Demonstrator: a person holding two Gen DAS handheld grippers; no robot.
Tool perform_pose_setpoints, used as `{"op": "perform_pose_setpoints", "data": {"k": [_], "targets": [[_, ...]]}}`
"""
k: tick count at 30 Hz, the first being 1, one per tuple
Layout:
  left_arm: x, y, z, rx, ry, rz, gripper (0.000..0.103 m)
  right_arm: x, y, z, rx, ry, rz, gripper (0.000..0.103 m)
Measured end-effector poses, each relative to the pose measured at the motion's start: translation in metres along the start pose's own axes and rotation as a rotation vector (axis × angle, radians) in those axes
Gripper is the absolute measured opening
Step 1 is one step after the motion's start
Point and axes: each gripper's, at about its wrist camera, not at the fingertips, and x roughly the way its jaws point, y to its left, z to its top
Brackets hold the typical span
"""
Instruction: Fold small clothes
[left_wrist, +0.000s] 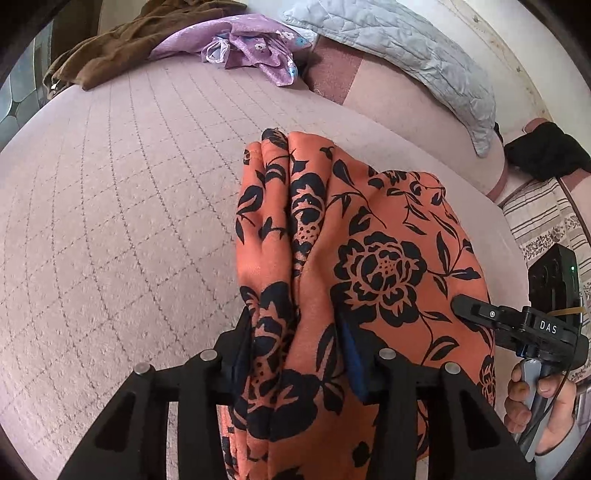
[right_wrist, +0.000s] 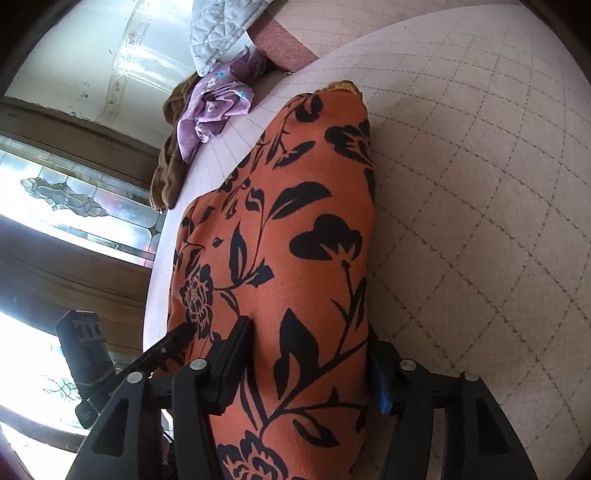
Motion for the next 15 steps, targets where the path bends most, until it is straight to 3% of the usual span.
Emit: {"op": "perform_pose_setpoints", "data": {"k": [5, 10, 15], "targets": [[-0.005, 0.006, -0.003, 0.001, 0.001, -0.006, 0.044, 0.004, 0.006, 0.003, -0.032, 0.012, -0.036, 0.053], [-0.011, -0.002, 0.0, 0.018, -0.007, 0.006, 0.027, -0.003, 0.022, 0.005, -0.095, 0.007, -0.054, 0.041], [-0.029, -0.033, 0.004, 0.048, -0.053, -0.037, 0.024, -0.034, 0.045, 0.013, -0.187, -0.045, -0.063, 0.037]]}}
